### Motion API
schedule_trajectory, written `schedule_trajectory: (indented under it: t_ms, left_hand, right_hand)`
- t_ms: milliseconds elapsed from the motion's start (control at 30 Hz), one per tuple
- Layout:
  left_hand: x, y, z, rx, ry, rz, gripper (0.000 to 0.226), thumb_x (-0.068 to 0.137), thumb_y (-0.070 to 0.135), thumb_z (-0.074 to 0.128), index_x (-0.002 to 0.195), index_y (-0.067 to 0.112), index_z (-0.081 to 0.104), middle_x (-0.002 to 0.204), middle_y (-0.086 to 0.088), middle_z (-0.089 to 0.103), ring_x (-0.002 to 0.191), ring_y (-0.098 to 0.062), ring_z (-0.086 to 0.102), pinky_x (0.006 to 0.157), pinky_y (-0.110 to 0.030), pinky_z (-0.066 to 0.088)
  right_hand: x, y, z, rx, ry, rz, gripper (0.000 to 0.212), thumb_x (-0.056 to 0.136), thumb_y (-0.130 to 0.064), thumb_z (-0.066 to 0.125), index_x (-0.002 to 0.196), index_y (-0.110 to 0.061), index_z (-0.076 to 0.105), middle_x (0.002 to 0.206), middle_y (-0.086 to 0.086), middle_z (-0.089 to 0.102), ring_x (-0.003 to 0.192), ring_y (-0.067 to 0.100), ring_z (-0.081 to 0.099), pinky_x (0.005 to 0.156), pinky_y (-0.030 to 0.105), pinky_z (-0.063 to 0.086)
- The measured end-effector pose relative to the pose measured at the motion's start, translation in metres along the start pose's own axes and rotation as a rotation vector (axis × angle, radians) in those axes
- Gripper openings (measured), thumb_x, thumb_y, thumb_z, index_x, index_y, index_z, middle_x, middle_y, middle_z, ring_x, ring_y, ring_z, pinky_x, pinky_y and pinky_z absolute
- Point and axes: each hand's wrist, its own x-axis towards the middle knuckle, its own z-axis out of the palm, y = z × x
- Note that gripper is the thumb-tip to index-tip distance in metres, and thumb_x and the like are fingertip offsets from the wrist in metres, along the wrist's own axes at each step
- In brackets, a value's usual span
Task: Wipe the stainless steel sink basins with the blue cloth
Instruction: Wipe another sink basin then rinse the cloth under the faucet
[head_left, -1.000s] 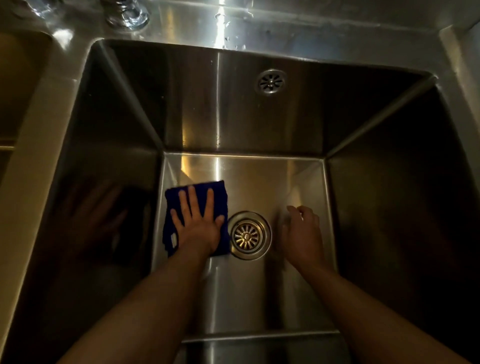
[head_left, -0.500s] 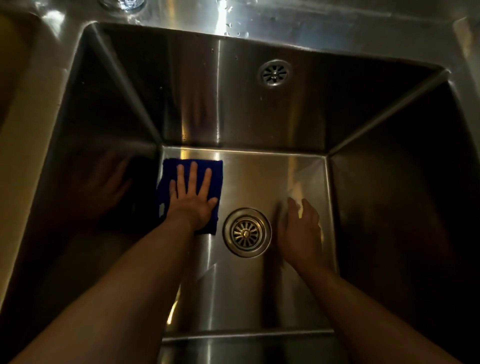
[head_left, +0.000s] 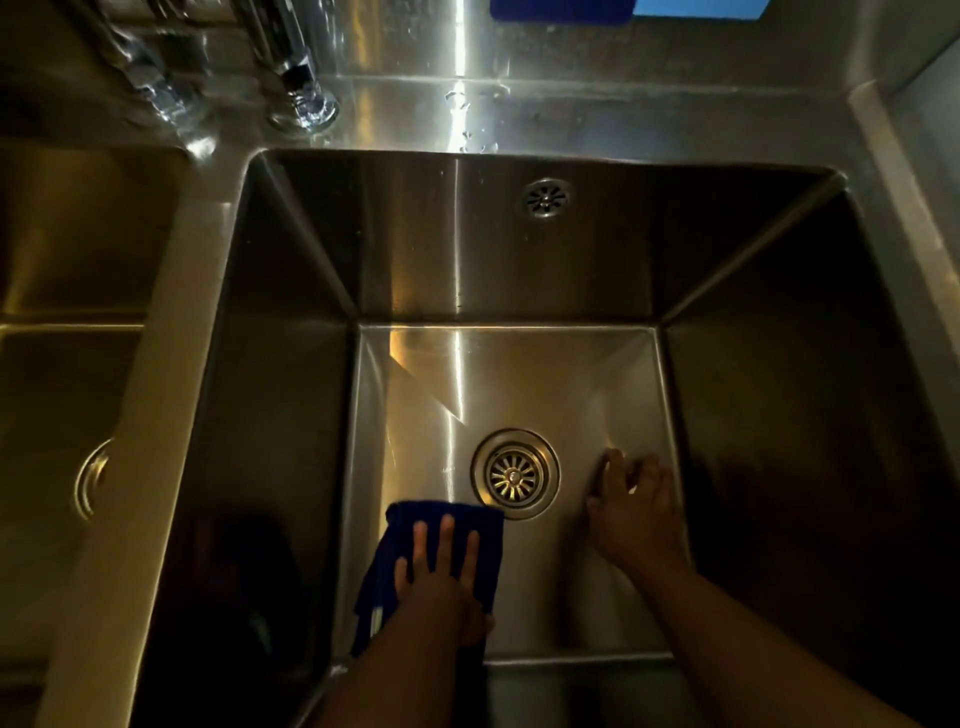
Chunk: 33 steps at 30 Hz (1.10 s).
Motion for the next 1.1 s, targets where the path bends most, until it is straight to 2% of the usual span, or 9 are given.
schedule_trajectory:
  t_ms: [167, 333, 400, 500, 567, 633, 800, 967, 1100]
  left_hand:
    - [-0.004, 0.005, 0.006, 0.03, -0.178, -0.056, 0.105, 0.084, 0.063, 0.051, 0.146, 0.026, -0.024, 0.15, -0.013, -0.038, 0.134, -0.051, -0.029, 0.11, -0.068, 0.008]
    - [-0.021, 0.003, -0.022, 0.042, -0.228, -0.032, 0.095, 0.089, 0.041, 0.059, 0.152, 0.023, -0.009, 0.157, -0.016, -0.022, 0.14, -0.051, -0.013, 0.11, -0.064, 0.015]
    - [-0.034, 0.011, -0.021, 0.048, -0.064, -0.03, 0.078, 0.093, 0.032, 0.053, 0.152, 0.017, 0.004, 0.158, -0.019, -0.005, 0.141, -0.049, 0.002, 0.109, -0.06, 0.023]
    - [-0.047, 0.015, -0.018, 0.067, 0.314, -0.015, 0.049, 0.097, 0.022, 0.043, 0.142, 0.009, 0.029, 0.148, -0.018, 0.031, 0.132, -0.035, 0.034, 0.103, -0.044, 0.034]
    - [-0.046, 0.009, -0.019, 0.085, 0.425, 0.028, 0.041, 0.1, 0.018, 0.036, 0.139, 0.007, 0.033, 0.144, -0.015, 0.038, 0.129, -0.029, 0.039, 0.102, -0.04, 0.035]
    - [-0.047, 0.003, -0.016, 0.078, 0.418, 0.012, 0.044, 0.1, 0.017, 0.036, 0.142, 0.006, 0.028, 0.148, -0.014, 0.032, 0.133, -0.029, 0.034, 0.102, -0.042, 0.037]
    - [-0.05, 0.005, 0.015, -0.011, 0.251, -0.111, 0.071, 0.1, 0.016, 0.039, 0.152, 0.012, -0.01, 0.16, -0.008, -0.016, 0.147, -0.031, -0.007, 0.108, -0.057, 0.03]
    - [-0.047, 0.003, 0.019, -0.186, 0.342, -0.139, 0.08, 0.097, 0.022, 0.04, 0.148, 0.016, -0.022, 0.155, -0.005, -0.031, 0.145, -0.027, -0.022, 0.117, -0.048, 0.02]
    - [-0.032, -0.006, 0.019, -0.211, 0.456, -0.168, 0.104, 0.09, 0.047, 0.051, 0.14, 0.011, -0.032, 0.149, -0.01, -0.039, 0.143, -0.031, -0.026, 0.118, -0.045, 0.016]
  right_hand:
    - [0.0, 0.002, -0.015, 0.025, -0.05, 0.023, 0.072, 0.096, -0.046, 0.043, 0.153, -0.029, 0.003, 0.16, 0.019, -0.004, 0.147, 0.038, -0.001, 0.117, 0.051, 0.014]
    - [0.002, 0.005, -0.024, 0.079, -0.11, 0.079, 0.072, 0.095, -0.044, 0.045, 0.153, -0.03, 0.005, 0.16, 0.015, -0.004, 0.147, 0.035, -0.003, 0.116, 0.053, 0.014]
    - [0.002, 0.004, -0.028, 0.083, -0.126, 0.086, 0.072, 0.095, -0.043, 0.046, 0.153, -0.029, 0.006, 0.16, 0.016, -0.002, 0.147, 0.035, -0.001, 0.116, 0.051, 0.015]
    - [0.001, 0.001, -0.033, 0.089, -0.112, 0.081, 0.072, 0.095, -0.042, 0.046, 0.153, -0.026, 0.007, 0.159, 0.017, 0.005, 0.147, 0.034, 0.005, 0.116, 0.046, 0.018]
    - [0.0, -0.002, -0.036, 0.074, -0.094, 0.06, 0.072, 0.095, -0.042, 0.046, 0.154, -0.024, 0.008, 0.159, 0.016, 0.009, 0.147, 0.033, 0.008, 0.117, 0.042, 0.017]
    - [-0.001, -0.003, -0.039, 0.094, -0.1, 0.061, 0.071, 0.095, -0.041, 0.046, 0.153, -0.023, 0.009, 0.158, 0.016, 0.01, 0.147, 0.032, 0.009, 0.117, 0.041, 0.017]
    - [-0.002, -0.005, -0.039, 0.079, -0.102, 0.035, 0.069, 0.096, -0.039, 0.045, 0.153, -0.02, 0.011, 0.156, 0.015, 0.016, 0.145, 0.032, 0.014, 0.116, 0.042, 0.02]
    - [-0.001, -0.015, -0.029, 0.096, -0.163, 0.022, 0.07, 0.097, -0.034, 0.045, 0.153, -0.016, 0.009, 0.156, 0.02, 0.013, 0.144, 0.036, 0.013, 0.116, 0.046, 0.02]
    - [0.003, -0.024, -0.02, 0.115, -0.14, -0.002, 0.061, 0.096, -0.028, 0.044, 0.149, -0.018, 0.016, 0.152, 0.02, 0.017, 0.14, 0.036, 0.019, 0.113, 0.046, 0.026]
